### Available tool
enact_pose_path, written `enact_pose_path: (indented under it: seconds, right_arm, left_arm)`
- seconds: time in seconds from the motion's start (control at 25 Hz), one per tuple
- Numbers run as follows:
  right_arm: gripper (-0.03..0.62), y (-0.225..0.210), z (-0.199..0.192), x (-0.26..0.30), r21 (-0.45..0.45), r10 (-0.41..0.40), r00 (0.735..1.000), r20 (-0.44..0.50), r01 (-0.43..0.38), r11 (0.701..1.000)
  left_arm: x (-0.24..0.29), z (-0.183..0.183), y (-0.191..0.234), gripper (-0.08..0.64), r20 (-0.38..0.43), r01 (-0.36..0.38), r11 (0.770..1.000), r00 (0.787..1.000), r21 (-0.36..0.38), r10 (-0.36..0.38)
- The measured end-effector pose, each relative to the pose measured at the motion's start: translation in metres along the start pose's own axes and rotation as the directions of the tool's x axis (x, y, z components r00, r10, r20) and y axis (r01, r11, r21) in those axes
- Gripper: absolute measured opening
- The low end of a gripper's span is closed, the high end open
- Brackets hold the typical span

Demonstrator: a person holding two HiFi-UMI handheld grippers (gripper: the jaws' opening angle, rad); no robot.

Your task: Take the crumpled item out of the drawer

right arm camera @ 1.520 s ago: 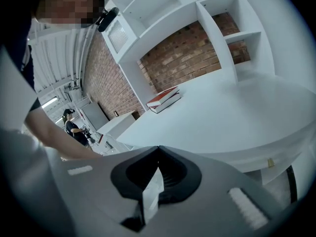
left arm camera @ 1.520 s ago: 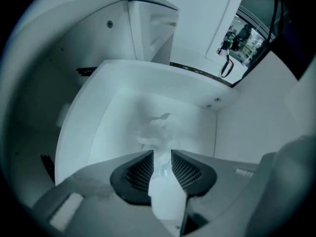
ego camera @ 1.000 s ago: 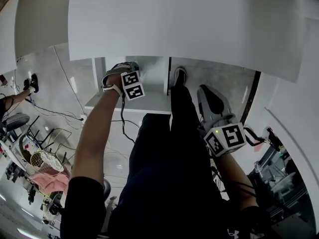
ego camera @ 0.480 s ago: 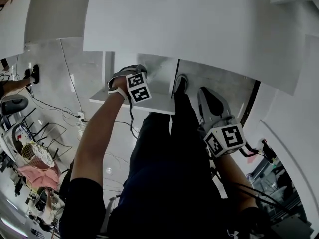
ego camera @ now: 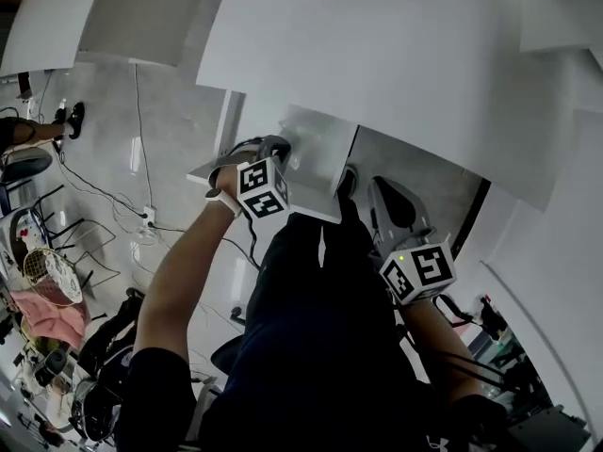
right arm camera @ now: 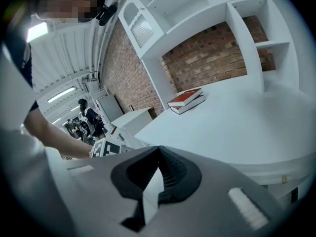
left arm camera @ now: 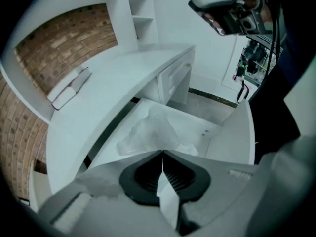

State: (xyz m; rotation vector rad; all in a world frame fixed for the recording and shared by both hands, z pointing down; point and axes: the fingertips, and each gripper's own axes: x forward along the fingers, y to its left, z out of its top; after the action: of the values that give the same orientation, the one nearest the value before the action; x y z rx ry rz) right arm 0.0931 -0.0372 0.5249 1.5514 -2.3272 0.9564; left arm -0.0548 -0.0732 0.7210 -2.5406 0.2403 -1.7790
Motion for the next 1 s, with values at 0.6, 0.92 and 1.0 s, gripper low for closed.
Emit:
enact_pose_path:
  seconds: [0.6,0.92,1.0]
  right_arm:
    - [0.003,0.038,0.031,-0.015,-0.102,0.075,0.993,0.087,-0.066,0.993]
    - [0.003,0.04,0.06,-0.034,-0.111,0.046,0.987,0.152,-0.029,0.993]
    - [0.003,0.038,0.065,-0.041,-0.108,0.024,0.985,0.169,-0.005,0.994]
  left_arm:
    - [-0.132,0.017,0.041,0.006,0.086,-0.183,0.96,0.975,-0.211,0.204]
    - [-0.15,0.018,0.104,0.006,0.083,-0.19,0.942,0.972,-0.276,0.221]
    - [-0.142,0.016,0.121,0.006,0.068,-0.173,0.941,0.977,-0.292,0.201]
